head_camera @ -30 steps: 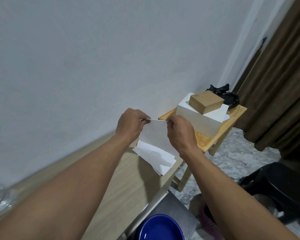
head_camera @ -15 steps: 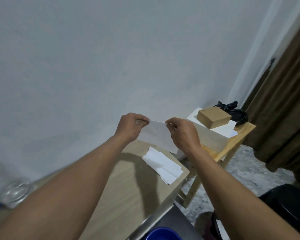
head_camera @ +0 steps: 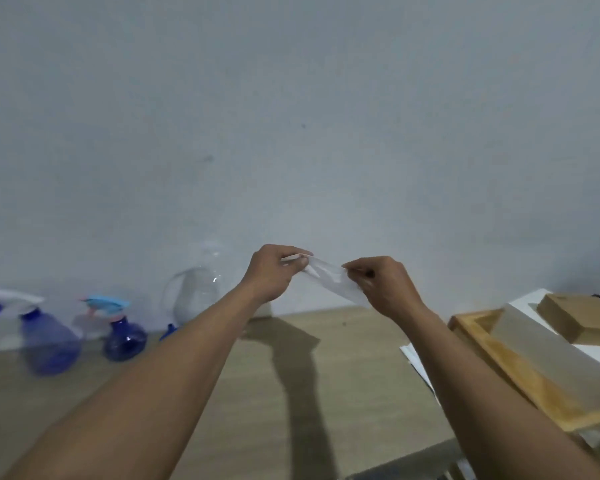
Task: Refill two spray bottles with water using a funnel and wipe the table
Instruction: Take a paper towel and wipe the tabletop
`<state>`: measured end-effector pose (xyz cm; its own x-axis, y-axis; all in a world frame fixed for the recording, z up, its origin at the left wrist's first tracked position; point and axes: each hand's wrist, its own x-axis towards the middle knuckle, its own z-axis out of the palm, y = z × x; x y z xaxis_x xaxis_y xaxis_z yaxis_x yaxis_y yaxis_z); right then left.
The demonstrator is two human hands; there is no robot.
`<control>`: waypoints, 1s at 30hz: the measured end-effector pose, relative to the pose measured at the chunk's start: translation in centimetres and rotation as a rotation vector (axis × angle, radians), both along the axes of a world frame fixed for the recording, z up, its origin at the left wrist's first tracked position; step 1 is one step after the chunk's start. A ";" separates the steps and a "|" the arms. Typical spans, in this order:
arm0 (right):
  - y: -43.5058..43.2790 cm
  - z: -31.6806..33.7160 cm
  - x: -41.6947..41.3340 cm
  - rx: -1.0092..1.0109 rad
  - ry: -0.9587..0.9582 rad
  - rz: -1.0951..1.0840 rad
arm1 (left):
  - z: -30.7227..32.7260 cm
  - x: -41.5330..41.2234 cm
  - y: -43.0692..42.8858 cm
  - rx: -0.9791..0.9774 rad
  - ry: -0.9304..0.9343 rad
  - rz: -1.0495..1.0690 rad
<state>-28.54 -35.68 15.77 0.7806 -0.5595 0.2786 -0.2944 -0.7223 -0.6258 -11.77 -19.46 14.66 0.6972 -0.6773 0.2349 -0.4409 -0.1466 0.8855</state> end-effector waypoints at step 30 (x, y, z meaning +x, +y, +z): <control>41.3 -11.0 24.0 0.412 0.277 0.413 | -8.4 16.6 48.4 0.406 0.364 0.361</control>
<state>-4.53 5.67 4.76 0.9667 -0.2156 -0.1377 -0.2340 -0.5272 -0.8169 4.82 28.91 6.27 0.8841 -0.3709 -0.2844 0.0162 -0.5838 0.8118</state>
